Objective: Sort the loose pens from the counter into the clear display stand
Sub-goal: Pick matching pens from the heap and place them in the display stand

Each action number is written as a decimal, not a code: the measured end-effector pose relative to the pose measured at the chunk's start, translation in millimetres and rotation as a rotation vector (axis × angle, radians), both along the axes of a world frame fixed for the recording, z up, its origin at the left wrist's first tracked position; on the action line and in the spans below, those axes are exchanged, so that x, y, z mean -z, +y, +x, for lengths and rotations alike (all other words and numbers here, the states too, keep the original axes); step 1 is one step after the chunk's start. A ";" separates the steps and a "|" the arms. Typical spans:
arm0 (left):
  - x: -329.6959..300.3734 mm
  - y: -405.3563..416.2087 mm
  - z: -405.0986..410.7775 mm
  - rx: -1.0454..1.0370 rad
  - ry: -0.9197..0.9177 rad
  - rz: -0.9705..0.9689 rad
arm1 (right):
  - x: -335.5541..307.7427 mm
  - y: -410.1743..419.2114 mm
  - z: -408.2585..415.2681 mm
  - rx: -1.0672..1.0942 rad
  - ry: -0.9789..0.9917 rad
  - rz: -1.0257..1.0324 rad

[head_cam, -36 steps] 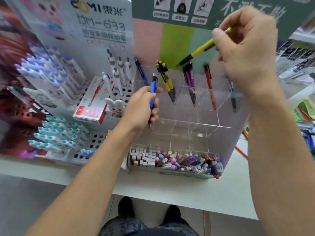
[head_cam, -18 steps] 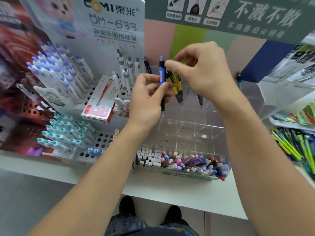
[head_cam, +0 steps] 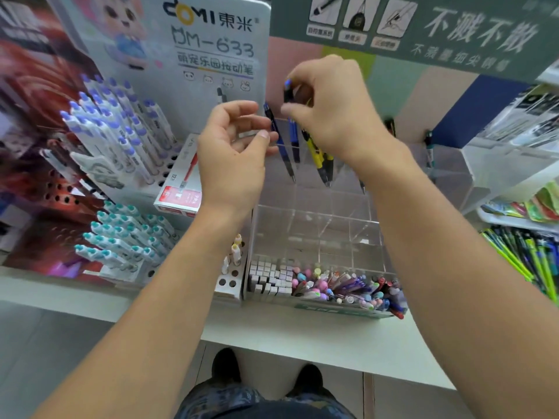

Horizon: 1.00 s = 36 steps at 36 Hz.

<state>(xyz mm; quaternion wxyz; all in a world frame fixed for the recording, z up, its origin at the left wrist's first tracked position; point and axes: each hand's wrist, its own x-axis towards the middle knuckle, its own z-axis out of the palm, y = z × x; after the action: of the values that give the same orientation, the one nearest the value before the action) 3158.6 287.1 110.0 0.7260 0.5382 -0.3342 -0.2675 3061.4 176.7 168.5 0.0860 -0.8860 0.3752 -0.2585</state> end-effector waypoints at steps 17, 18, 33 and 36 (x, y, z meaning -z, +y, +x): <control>22.2 -8.9 -99.9 0.271 -0.320 -0.079 | 56.4 33.2 -152.2 0.342 -0.657 -0.146; 28.3 -10.8 -118.0 0.356 -0.326 -0.043 | 68.0 33.3 -176.1 0.411 -0.684 -0.121; 189.6 -86.2 -426.6 0.791 -0.584 1.065 | 261.8 -20.2 -499.1 0.905 0.146 0.995; 222.3 -97.0 -458.0 0.612 -0.464 1.239 | 283.8 -22.7 -530.1 0.844 0.147 1.081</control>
<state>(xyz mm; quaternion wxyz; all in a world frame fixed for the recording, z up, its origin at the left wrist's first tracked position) 2700.6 190.1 -112.3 0.0915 0.7757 -0.4023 -0.4776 2531.3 154.0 -115.3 0.3820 -0.5120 0.7692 0.0143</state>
